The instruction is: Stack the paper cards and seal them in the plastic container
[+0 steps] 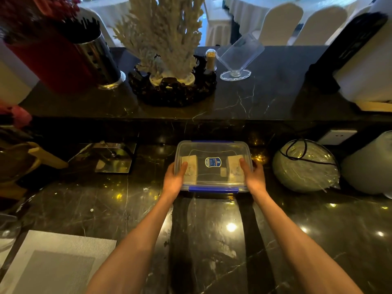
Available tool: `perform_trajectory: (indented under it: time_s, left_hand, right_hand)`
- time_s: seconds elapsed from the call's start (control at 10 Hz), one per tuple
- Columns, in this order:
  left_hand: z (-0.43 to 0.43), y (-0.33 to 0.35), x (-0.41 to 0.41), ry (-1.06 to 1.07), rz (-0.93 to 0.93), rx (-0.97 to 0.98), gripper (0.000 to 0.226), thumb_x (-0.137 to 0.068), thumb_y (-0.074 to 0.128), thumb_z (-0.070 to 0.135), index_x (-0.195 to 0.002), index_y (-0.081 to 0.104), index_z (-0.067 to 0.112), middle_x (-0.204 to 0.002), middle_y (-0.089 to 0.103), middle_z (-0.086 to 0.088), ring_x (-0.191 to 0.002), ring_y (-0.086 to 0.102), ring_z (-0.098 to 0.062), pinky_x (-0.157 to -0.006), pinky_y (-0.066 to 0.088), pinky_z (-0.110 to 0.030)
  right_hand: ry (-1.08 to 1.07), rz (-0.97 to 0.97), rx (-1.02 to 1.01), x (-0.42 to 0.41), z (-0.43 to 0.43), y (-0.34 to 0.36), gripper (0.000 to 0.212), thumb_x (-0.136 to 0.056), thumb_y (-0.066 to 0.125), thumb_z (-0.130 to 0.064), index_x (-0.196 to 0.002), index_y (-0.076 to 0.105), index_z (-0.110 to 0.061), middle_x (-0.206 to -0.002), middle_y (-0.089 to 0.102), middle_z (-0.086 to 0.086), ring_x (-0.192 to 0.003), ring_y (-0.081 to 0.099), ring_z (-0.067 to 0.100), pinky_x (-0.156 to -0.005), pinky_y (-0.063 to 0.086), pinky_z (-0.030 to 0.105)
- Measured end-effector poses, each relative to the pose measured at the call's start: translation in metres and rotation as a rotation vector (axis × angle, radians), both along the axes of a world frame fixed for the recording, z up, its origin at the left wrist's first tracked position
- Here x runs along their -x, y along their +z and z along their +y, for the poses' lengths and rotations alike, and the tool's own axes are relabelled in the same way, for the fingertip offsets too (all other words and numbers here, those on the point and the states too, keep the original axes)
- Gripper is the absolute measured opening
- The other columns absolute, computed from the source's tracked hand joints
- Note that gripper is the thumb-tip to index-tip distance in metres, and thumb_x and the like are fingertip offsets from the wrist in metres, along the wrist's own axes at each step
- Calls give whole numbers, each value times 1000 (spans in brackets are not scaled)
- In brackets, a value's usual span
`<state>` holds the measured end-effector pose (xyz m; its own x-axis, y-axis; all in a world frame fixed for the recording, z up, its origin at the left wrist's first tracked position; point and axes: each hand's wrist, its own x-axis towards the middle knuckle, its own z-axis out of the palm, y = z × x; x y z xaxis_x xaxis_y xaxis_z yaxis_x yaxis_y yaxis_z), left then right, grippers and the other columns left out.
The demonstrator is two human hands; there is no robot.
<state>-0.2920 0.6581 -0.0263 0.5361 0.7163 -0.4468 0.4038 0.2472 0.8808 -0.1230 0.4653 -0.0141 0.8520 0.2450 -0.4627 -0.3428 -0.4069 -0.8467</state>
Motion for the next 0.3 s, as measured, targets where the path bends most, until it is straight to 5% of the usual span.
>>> perform_trajectory:
  time_s: [0.1,0.3]
  left_hand:
    - [-4,15,3,-77,157,-191,77,-91,48,66,-153,22,31,-152,45,-6,-133,52,-30,-107,43,-52]
    - [-27,45,30,-267,410,-567,65,-97,28,64,-153,21,33,-155,39,-7,-135,46,-34,-109,37,-59]
  right_hand:
    - [139,-213,194,7,-3,21,82,-84,47,-74,-151,24,-32,-151,48,4,-135,50,31,-109,38,59]
    - [429,-552,469,26,-38,53,68,-94,37,-64,-149,33,-24,-149,46,9,-131,51,30,-103,47,50]
